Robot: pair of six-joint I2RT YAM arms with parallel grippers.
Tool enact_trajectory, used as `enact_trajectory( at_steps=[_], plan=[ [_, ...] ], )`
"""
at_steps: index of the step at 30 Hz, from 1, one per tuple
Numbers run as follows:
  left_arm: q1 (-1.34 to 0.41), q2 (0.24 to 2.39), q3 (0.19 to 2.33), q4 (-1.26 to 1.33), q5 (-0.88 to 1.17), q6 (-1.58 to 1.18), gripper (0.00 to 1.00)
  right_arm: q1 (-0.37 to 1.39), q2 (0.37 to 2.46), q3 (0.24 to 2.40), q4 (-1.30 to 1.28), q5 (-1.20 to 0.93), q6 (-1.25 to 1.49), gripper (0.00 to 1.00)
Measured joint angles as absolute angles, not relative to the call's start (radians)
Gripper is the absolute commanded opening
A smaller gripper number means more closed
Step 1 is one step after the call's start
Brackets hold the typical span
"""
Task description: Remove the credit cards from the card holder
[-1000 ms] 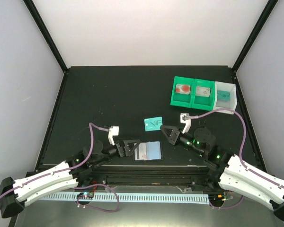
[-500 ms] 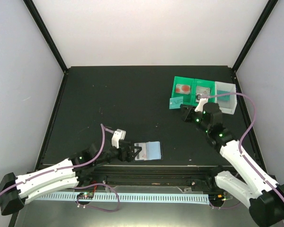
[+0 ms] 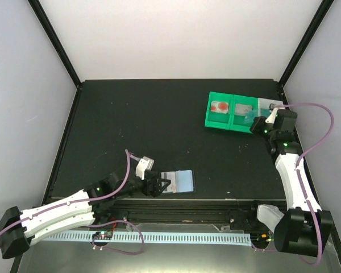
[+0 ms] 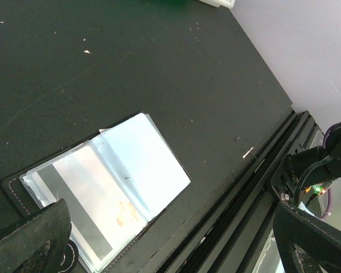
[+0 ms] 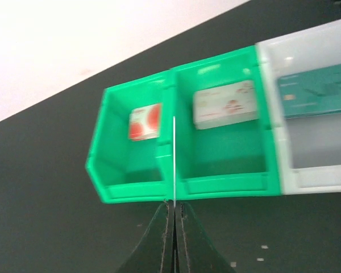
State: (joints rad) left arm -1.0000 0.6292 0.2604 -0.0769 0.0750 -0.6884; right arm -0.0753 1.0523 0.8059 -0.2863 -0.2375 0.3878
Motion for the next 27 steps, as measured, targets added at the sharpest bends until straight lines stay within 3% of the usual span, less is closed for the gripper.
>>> enact_trajectory(
  at_steps=[10, 27],
  plan=[
    [-0.996, 0.665, 0.286, -0.078, 0.113, -0.678, 0.99, -0.254, 1.165, 0.807, -0.251, -0.180, 0.323, 0.01],
    [-0.989, 0.683, 0.323, -0.081, 0.142, -0.650, 0.99, -0.326, 1.399, 0.971, -0.192, -0.119, 0.210, 0.01]
  ],
)
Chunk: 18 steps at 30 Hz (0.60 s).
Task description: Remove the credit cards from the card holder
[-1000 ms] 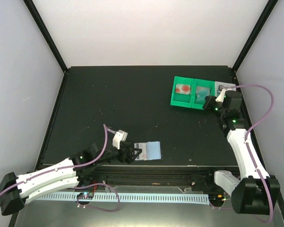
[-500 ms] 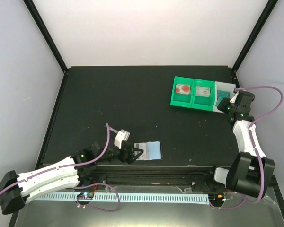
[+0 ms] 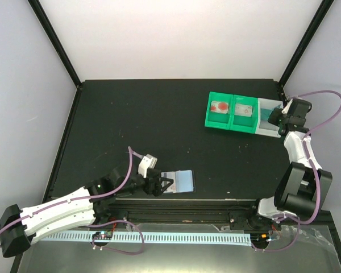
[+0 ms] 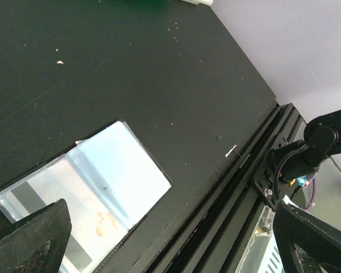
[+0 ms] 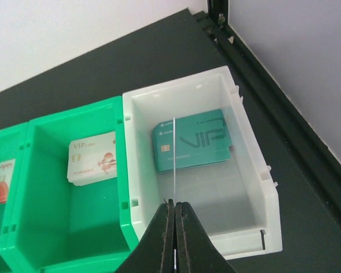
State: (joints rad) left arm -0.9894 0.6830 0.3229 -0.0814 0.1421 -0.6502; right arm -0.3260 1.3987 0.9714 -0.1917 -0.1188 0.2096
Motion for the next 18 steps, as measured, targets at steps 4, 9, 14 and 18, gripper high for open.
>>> enact_trajectory(
  at_steps=[4, 9, 14, 18],
  plan=[
    [-0.987, 0.690, 0.337, -0.082, 0.142, -0.638, 0.99, -0.329, 1.460, 0.973, -0.161, -0.156, 0.186, 0.01],
    [-0.981, 0.710, 0.342, -0.084, 0.147, -0.638, 0.99, -0.334, 1.583, 1.030, -0.145, -0.234, 0.164, 0.01],
    [-0.979, 0.734, 0.373, -0.090, 0.162, -0.638, 0.99, -0.336, 1.692, 1.131, -0.142, -0.286, 0.139, 0.01],
    [-0.971, 0.756, 0.389, -0.088, 0.163, -0.638, 0.99, -0.338, 1.758, 1.191, -0.147, -0.320, 0.126, 0.01]
  ],
)
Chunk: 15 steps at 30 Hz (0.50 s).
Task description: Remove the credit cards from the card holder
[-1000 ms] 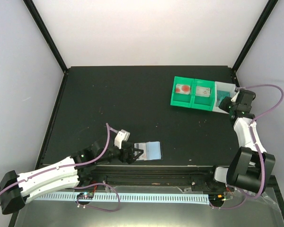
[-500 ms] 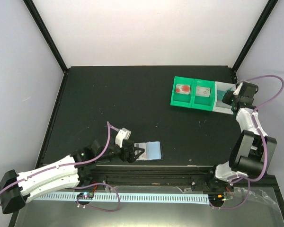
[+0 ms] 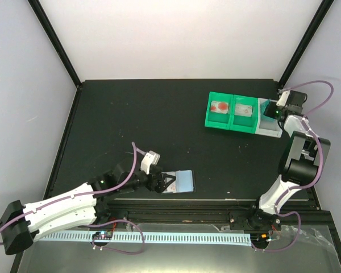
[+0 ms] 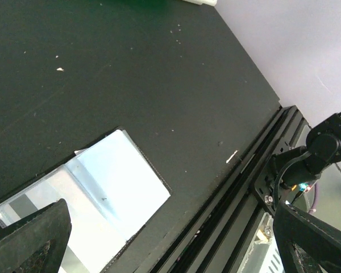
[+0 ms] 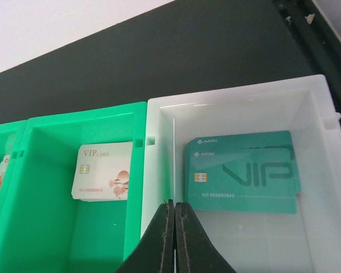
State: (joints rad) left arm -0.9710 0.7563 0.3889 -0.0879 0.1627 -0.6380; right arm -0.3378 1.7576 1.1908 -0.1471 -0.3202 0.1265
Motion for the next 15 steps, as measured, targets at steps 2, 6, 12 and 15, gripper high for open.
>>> enact_trajectory(
  at_steps=[2, 6, 12, 15],
  plan=[
    [-0.966, 0.782, 0.399, -0.087, 0.165, -0.638, 0.99, -0.337, 1.784, 1.206, -0.152, -0.330, 0.120, 0.01],
    [-0.957, 0.834, 0.429, -0.089, 0.179, -0.638, 0.99, -0.338, 1.828, 1.225, -0.174, -0.344, 0.109, 0.01],
    [-0.948, 0.897, 0.483, -0.089, 0.200, -0.635, 0.99, -0.338, 1.869, 1.255, -0.197, -0.350, 0.105, 0.03],
    [-0.947, 0.919, 0.499, -0.089, 0.215, -0.635, 0.99, -0.339, 1.888, 1.285, -0.218, -0.348, 0.102, 0.05]
  ],
)
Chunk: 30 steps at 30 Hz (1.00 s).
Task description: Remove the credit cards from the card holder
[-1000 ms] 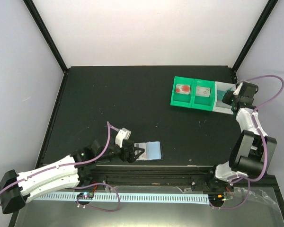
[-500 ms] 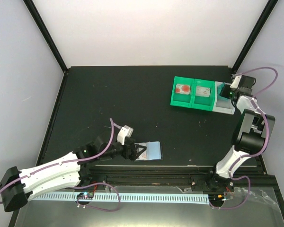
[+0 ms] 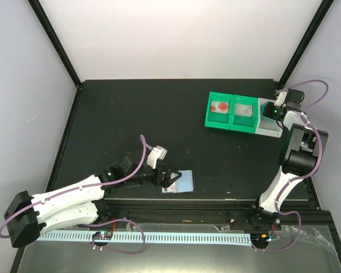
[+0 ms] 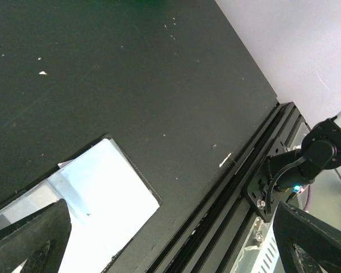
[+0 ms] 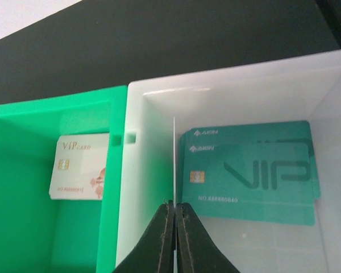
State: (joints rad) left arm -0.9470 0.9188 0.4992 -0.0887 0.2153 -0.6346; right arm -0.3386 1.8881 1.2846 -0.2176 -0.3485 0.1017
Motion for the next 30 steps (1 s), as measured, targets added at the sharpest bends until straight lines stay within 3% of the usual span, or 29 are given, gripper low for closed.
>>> enact_trajectory(
  at_steps=[12, 30],
  plan=[
    [-0.937, 0.965, 0.536, -0.090, 0.259, -0.630, 0.99, -0.339, 1.964, 1.401, -0.278, -0.306, 0.107, 0.21],
    [-0.935, 0.966, 0.536, -0.091, 0.273, -0.632, 0.99, -0.339, 2.011, 1.502, -0.340, -0.185, 0.110, 0.21]
  ],
)
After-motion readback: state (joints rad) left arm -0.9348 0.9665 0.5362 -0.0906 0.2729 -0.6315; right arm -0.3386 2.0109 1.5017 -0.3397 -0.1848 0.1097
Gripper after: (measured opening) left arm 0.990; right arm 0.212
